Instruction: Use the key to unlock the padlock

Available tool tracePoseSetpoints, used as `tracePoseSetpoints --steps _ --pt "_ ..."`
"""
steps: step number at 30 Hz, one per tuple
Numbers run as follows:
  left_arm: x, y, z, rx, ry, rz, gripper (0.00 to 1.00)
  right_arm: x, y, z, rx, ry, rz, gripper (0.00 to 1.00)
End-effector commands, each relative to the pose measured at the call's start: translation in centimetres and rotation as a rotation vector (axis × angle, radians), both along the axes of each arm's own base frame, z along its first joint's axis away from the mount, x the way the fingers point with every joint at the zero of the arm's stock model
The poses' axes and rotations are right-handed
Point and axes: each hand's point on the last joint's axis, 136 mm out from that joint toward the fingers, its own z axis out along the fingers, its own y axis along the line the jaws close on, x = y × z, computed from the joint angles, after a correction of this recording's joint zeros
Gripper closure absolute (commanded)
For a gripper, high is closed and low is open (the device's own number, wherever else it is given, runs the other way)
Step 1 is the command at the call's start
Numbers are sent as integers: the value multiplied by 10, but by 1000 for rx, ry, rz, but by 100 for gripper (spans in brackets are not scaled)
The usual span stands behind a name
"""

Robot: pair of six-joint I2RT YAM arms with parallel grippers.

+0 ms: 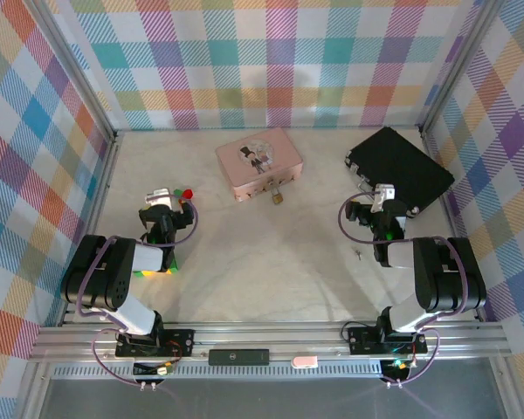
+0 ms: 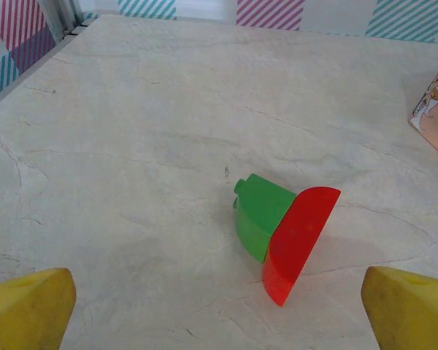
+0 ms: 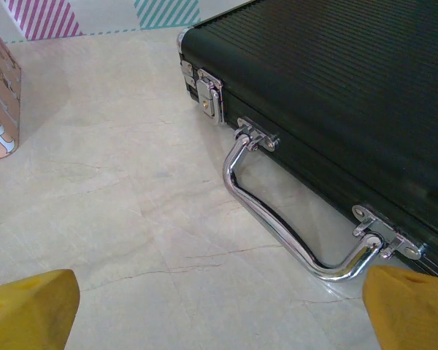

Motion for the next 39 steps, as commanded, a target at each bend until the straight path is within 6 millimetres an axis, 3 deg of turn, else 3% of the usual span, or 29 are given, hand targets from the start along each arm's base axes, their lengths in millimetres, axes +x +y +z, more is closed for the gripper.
tracePoseSetpoints --steps 1,33,39 --pt "1 1 1 -1 -2 -1 1 5 5 7 -9 -25 28 1" --pt "1 1 1 -2 -1 2 1 5 6 7 -7 -23 30 1" --pt "-1 4 9 -3 3 19 0 5 5 26 -41 26 1 5"
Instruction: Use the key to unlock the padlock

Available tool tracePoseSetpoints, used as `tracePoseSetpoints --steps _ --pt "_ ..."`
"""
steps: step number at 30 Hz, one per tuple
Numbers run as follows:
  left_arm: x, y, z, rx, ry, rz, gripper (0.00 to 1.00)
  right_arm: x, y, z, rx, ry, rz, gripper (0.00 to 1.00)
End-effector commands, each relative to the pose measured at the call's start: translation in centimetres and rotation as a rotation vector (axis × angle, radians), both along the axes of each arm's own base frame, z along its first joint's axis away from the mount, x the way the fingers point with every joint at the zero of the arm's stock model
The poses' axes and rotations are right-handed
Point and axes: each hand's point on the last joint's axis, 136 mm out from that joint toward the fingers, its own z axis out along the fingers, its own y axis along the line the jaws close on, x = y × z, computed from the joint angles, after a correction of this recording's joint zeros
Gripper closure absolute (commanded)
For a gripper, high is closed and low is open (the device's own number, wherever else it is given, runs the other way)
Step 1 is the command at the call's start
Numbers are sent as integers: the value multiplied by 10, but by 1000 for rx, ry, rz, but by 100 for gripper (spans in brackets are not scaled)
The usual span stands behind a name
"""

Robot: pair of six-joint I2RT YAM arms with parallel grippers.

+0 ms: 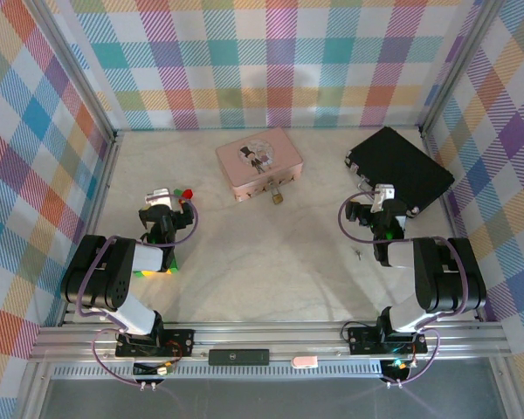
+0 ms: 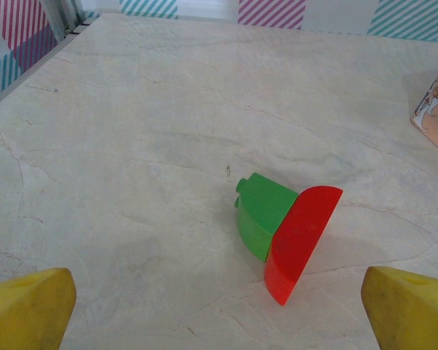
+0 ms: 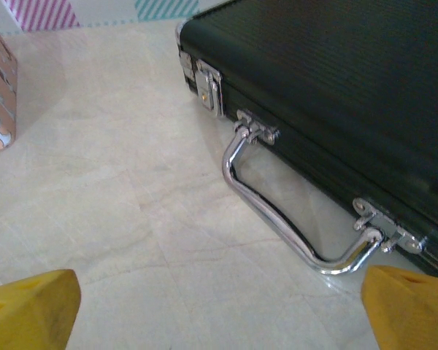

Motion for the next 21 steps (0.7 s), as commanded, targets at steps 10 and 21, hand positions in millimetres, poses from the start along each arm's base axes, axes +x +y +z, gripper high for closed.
tracePoseSetpoints --steps 10,21 --pt "-2 -1 81 -22 -30 97 0 -8 49 72 25 129 11 10" --pt "16 -82 83 -433 106 -45 0 -67 88 38 53 553 -30 18"
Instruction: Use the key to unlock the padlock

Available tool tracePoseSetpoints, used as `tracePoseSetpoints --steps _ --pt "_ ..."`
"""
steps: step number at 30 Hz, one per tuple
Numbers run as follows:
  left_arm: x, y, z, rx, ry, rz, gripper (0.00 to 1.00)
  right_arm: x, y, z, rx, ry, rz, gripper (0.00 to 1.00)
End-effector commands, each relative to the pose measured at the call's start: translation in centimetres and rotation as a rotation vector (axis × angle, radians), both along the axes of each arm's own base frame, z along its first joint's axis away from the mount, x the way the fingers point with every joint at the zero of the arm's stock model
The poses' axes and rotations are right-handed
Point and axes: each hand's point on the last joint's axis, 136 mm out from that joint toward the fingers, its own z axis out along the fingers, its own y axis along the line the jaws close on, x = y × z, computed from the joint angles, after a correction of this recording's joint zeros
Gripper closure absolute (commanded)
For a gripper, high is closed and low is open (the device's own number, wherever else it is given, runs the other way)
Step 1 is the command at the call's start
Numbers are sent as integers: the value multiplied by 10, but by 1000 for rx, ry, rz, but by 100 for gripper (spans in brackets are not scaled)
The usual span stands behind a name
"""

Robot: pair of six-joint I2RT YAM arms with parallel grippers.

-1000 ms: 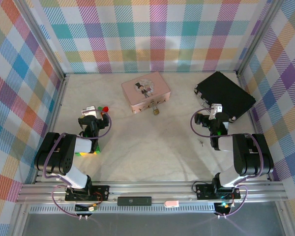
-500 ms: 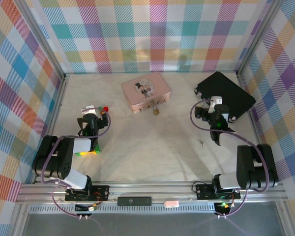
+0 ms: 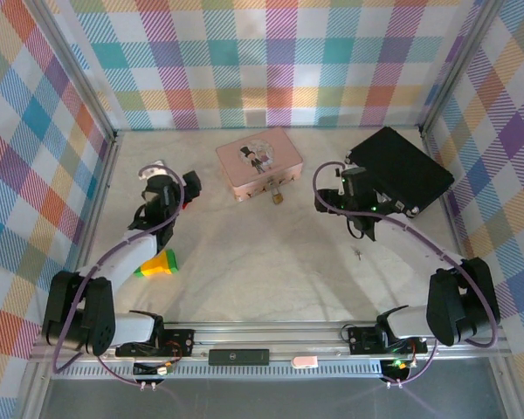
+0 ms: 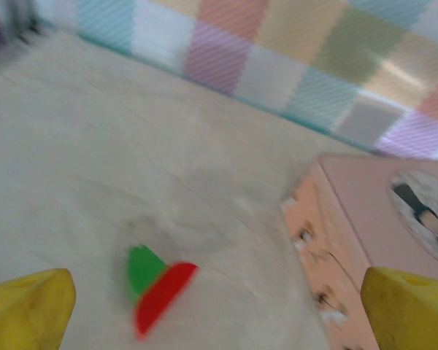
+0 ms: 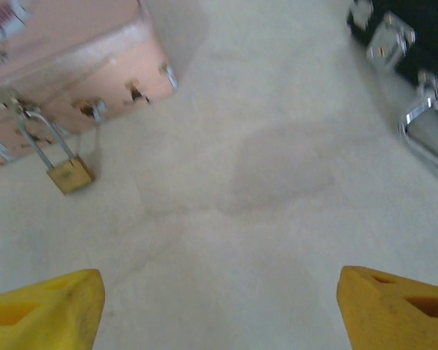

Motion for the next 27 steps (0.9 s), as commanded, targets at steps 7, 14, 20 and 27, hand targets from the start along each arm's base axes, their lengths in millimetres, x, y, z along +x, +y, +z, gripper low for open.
tracePoseSetpoints --steps 7,14,20,27 --pt "6 -91 -29 -170 150 -189 0 -74 -55 -48 -101 263 -259 23" --pt "0 -151 -37 -235 196 -320 0 -94 -75 -73 -69 369 -368 37" --pt "-2 -183 -38 -287 202 -390 0 -99 -80 -94 10 425 -411 47" --pt "-4 -187 -41 -316 212 -399 0 -102 -77 -120 7 495 -409 62"
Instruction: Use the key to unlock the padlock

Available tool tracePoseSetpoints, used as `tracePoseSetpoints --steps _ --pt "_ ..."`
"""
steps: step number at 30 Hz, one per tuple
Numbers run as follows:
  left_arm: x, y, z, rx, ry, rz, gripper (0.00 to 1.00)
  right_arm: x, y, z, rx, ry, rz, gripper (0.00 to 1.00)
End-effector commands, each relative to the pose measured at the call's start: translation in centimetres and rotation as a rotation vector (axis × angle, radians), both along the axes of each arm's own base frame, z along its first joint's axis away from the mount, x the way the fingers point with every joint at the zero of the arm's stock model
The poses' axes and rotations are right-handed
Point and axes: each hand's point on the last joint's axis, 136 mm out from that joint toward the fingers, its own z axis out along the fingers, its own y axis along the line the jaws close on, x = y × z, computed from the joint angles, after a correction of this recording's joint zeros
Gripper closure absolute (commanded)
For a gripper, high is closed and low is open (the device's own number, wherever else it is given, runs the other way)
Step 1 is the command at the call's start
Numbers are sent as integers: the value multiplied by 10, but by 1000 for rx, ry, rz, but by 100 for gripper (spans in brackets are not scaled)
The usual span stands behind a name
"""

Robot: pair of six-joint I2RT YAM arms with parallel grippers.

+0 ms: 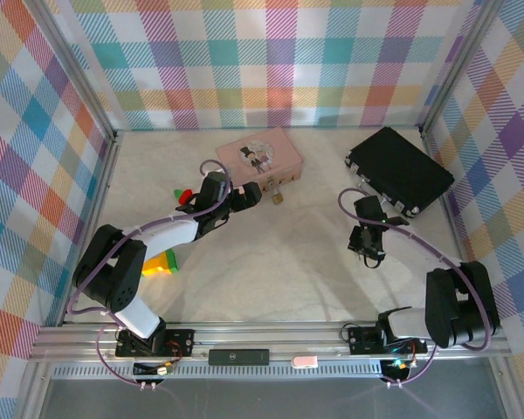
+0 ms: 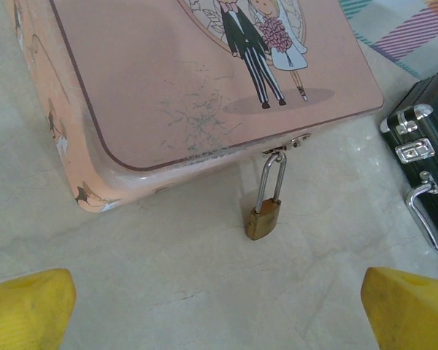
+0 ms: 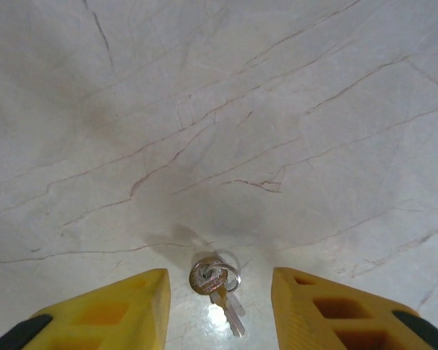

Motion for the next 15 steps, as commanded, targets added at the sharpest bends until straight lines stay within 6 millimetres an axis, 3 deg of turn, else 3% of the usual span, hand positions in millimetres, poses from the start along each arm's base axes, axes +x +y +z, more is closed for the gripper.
tracePoseSetpoints --steps 1,6,15 --pt "2 -10 9 -47 -17 -15 0 -2 6 -14 33 36 -4 62" --pt "0 -11 11 -64 -21 -18 0 0 7 -21 29 53 -4 68" --pt "-1 -12 11 -56 -21 -36 0 -6 2 -22 5 76 -14 89"
